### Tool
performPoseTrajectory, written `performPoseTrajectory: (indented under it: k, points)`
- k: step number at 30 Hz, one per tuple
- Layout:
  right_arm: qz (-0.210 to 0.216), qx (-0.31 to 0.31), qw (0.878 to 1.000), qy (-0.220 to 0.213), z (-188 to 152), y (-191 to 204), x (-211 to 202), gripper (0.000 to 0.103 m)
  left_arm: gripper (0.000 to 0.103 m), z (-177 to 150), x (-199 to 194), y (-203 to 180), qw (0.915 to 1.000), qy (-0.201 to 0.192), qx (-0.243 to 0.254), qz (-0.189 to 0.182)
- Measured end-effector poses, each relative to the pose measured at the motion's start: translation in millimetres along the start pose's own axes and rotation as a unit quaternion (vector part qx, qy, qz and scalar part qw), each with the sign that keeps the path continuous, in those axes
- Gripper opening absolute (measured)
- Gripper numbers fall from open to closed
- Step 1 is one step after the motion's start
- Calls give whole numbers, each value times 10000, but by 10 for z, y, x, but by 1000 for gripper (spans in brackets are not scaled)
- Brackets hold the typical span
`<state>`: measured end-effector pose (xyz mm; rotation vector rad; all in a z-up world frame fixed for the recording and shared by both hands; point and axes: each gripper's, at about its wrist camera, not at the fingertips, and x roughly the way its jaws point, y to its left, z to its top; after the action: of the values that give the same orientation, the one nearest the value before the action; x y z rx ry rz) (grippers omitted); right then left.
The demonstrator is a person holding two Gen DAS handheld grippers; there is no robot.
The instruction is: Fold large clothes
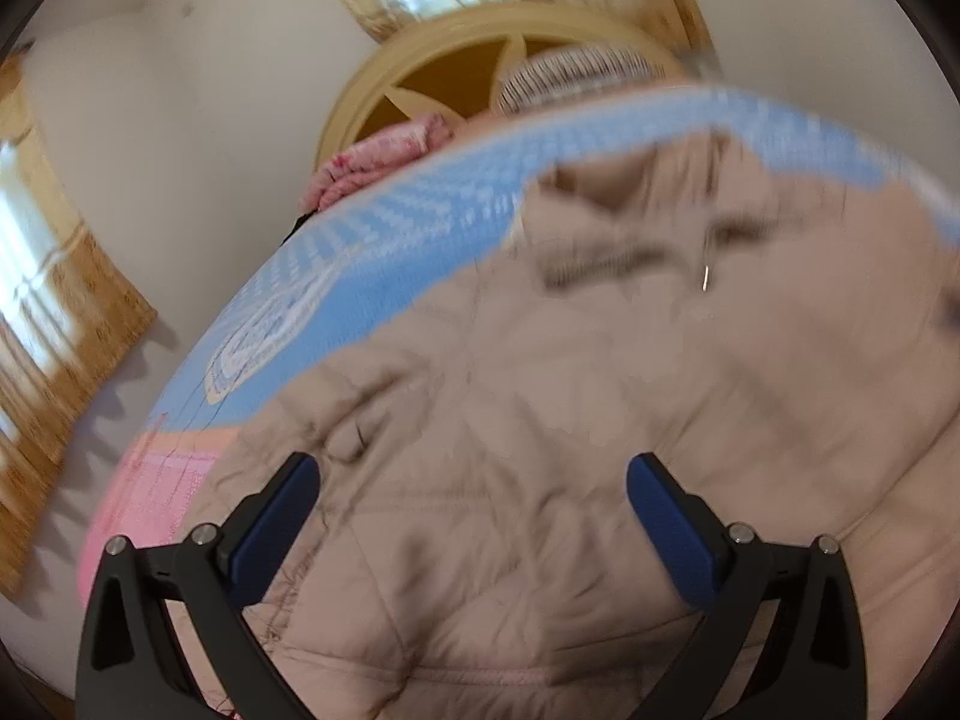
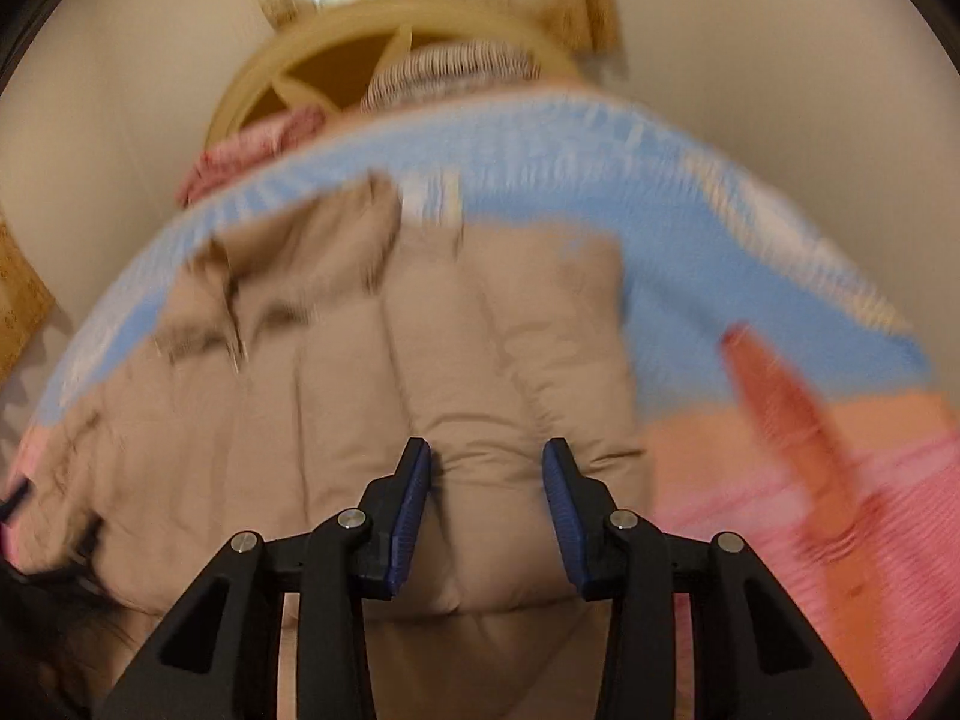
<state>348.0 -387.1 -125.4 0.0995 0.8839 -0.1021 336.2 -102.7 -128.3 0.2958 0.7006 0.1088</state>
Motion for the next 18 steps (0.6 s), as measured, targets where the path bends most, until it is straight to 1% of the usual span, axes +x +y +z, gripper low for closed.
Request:
performPoseTrajectory:
  k: [1,3,4,6,7,8,9,11,13,15,17,18]
  points:
    - [-138,-254,9996,-3,-48,93,45,40,103,88,-103,32,9997,-155,-141,-94]
    - [-251,-488,9985,-23,-71,197,52,40,103,236,-243,-8,9983,-399,-241,-337]
    - [-252,-525,9983,-12,-70,212,52,40,103,265,-240,-75,9980,-390,-215,-450]
    - [-175,-450,9988,-7,-56,164,32,40,103,269,-86,-245,9970,-167,-112,-749]
    - [-135,-373,9992,-44,-51,107,7,40,103,241,9,-302,9971,-55,-99,-747]
    - [-107,-214,9995,-208,-31,42,-81,40,103,181,172,-377,9979,118,-72,-630]
    - [-91,-101,9993,-349,-28,2,-169,40,103,109,342,-442,9977,309,-23,-597]
    - [-19,138,9969,-781,61,-105,-391,40,103,-5,554,-529,9962,565,17,-660]
    - [-29,155,9942,-1063,182,-119,-509,40,103,-46,575,-499,9957,551,-146,-732]
    - [-58,118,9944,-1045,298,-90,-457,40,103,-47,579,-511,9958,525,-162,-739]
    - [38,200,9953,-942,425,-98,-292,40,103,-51,588,-520,9958,488,-161,-758]
    - [-42,182,9965,-814,478,-102,-141,40,103,-70,592,-520,9956,482,-181,-786]
